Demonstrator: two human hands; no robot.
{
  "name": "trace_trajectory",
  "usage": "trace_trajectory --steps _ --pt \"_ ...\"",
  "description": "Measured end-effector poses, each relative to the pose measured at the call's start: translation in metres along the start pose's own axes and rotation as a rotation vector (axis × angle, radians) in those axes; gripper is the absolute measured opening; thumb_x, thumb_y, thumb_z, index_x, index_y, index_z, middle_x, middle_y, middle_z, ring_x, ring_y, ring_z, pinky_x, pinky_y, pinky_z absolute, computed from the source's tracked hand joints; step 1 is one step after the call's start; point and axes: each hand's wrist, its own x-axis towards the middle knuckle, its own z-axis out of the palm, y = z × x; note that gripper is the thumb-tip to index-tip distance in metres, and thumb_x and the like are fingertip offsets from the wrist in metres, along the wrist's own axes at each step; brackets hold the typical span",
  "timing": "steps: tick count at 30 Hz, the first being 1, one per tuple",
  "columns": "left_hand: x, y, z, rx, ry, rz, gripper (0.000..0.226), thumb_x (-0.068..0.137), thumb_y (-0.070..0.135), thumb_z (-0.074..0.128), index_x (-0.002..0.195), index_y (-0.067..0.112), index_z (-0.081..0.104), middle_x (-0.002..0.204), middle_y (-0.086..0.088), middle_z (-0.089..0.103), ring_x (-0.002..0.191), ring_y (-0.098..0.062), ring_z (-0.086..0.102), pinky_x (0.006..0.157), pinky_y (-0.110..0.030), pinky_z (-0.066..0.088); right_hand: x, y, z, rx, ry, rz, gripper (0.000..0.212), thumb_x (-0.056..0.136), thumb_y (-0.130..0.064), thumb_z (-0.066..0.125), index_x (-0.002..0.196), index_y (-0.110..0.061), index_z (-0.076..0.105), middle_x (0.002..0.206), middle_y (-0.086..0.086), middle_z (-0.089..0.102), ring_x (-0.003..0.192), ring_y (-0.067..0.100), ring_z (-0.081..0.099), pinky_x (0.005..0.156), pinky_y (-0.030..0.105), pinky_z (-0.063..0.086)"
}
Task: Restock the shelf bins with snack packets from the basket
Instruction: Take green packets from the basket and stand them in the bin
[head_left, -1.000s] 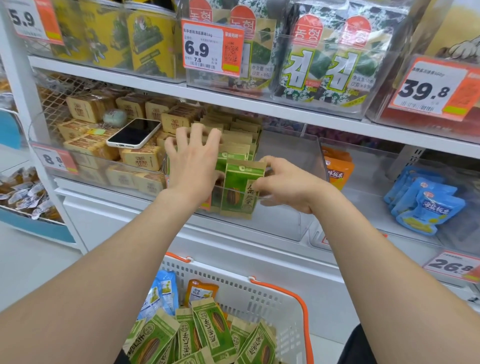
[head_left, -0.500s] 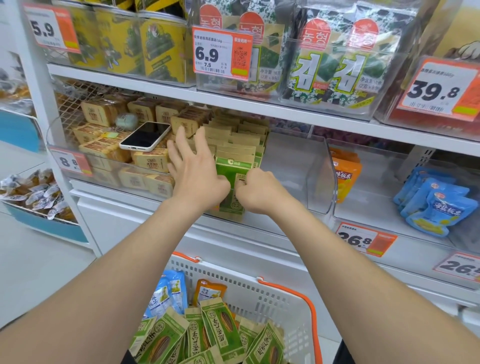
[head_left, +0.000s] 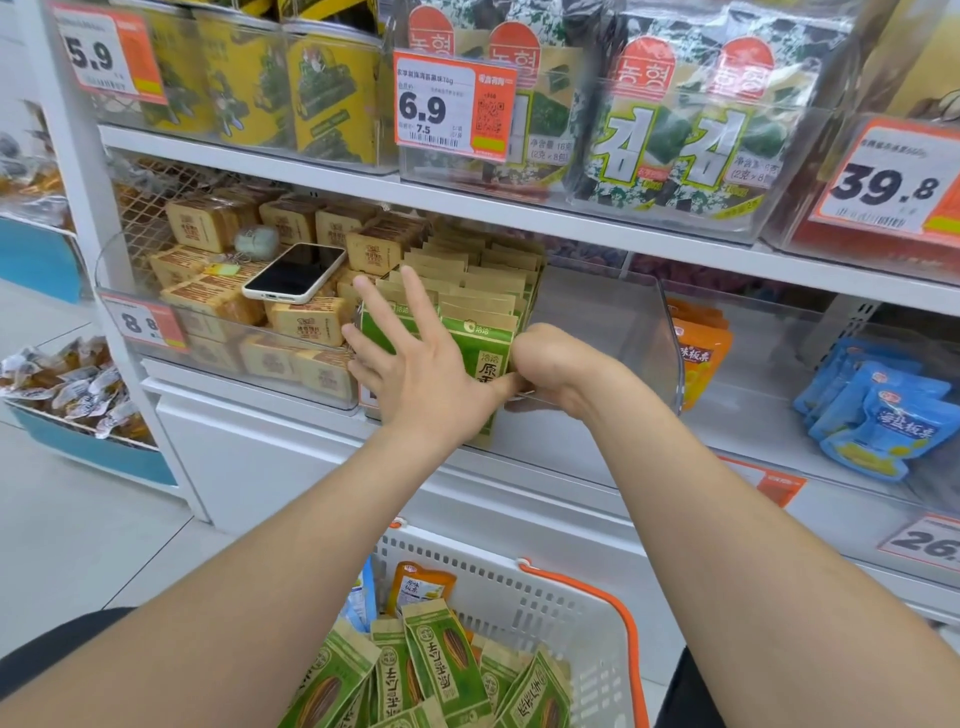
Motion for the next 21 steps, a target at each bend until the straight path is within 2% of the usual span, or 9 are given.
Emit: trace_trajectory --steps 5,11,13,14,16,18,20,21 --pt "0.006 -0.002 0.006 0.020 0.009 -0.049 0.148 0.066 0.077 0.078 0.160 0.027 -0.024 0.168 -0.015 -0.027 0.153 -0.054 -0.009 0.119 -0.071 0.015 -0.003 0.003 -0.006 -0.081 -0.044 0.023 0.037 0.095 -0.004 0.039 0.109 -0.008 0.072 0.102 0.015 0.078 0.089 0.026 0.077 0.088 0.049 0.063" --pt "0.002 -0.004 0.004 -0.033 -0.013 -0.007 0.142 0.074 0.074 0.078 0.162 0.027 -0.022 0.167 -0.016 -0.030 0.152 -0.056 -0.015 0.120 -0.071 0.008 -0.010 0.011 -0.011 -0.293 -0.084 -0.050 0.038 0.094 -0.015 0.038 0.119 -0.016 0.066 0.114 0.002 0.072 0.088 0.019 0.077 0.084 0.042 0.064" --pt "-0.002 -0.007 0.002 -0.058 -0.009 0.019 0.142 0.073 0.073 0.079 0.163 0.025 -0.020 0.168 -0.017 -0.027 0.152 -0.056 -0.014 0.122 -0.068 0.005 -0.018 0.014 -0.015 -0.462 -0.008 -0.096 0.025 0.093 -0.015 0.042 0.099 -0.011 0.066 0.098 0.008 0.068 0.081 0.027 0.072 0.074 0.036 0.060" --pt "-0.004 -0.009 0.001 -0.057 0.005 0.031 0.141 0.073 0.071 0.080 0.164 0.023 -0.016 0.168 -0.019 -0.023 0.153 -0.056 -0.011 0.122 -0.067 0.006 -0.023 0.017 -0.017 -0.535 0.083 -0.142 0.020 0.091 -0.013 0.045 0.089 -0.009 0.064 0.089 0.011 0.065 0.081 0.033 0.067 0.068 0.035 0.056" --pt "-0.011 -0.011 -0.001 0.006 0.075 0.077 0.134 0.075 0.068 0.081 0.165 0.017 -0.004 0.169 -0.024 -0.008 0.152 -0.056 0.003 0.122 -0.066 0.013 -0.034 0.023 -0.015 -0.557 0.297 -0.258 0.022 0.087 -0.009 0.047 0.091 -0.008 0.069 0.095 0.016 0.067 0.094 0.040 0.063 0.077 0.039 0.056" --pt "-0.022 -0.014 -0.002 0.087 0.215 0.220 0.109 0.078 0.056 0.082 0.157 0.011 0.022 0.160 -0.027 0.018 0.143 -0.052 0.025 0.116 -0.063 0.029 -0.050 0.024 -0.011 -0.533 0.461 -0.404 0.029 0.085 -0.009 0.047 0.094 -0.014 0.073 0.101 0.014 0.071 0.098 0.038 0.064 0.082 0.044 0.058" --pt "-0.034 -0.016 -0.005 0.130 0.359 0.378 0.065 0.082 0.037 0.077 0.131 0.012 0.043 0.140 -0.021 0.037 0.122 -0.042 0.040 0.100 -0.055 0.042 -0.067 0.023 -0.008 -0.604 0.522 -0.545 0.027 0.081 -0.014 0.044 0.082 -0.018 0.071 0.086 0.009 0.071 0.084 0.036 0.064 0.071 0.042 0.059" --pt "-0.040 -0.018 -0.005 0.135 0.365 0.422 0.048 0.083 0.031 0.073 0.118 0.013 0.045 0.129 -0.017 0.040 0.111 -0.037 0.042 0.090 -0.050 0.044 -0.075 0.025 -0.006 -0.651 0.495 -0.577 0.025 0.079 -0.016 0.044 0.077 -0.017 0.069 0.078 0.009 0.068 0.077 0.037 0.062 0.066 0.039 0.057"
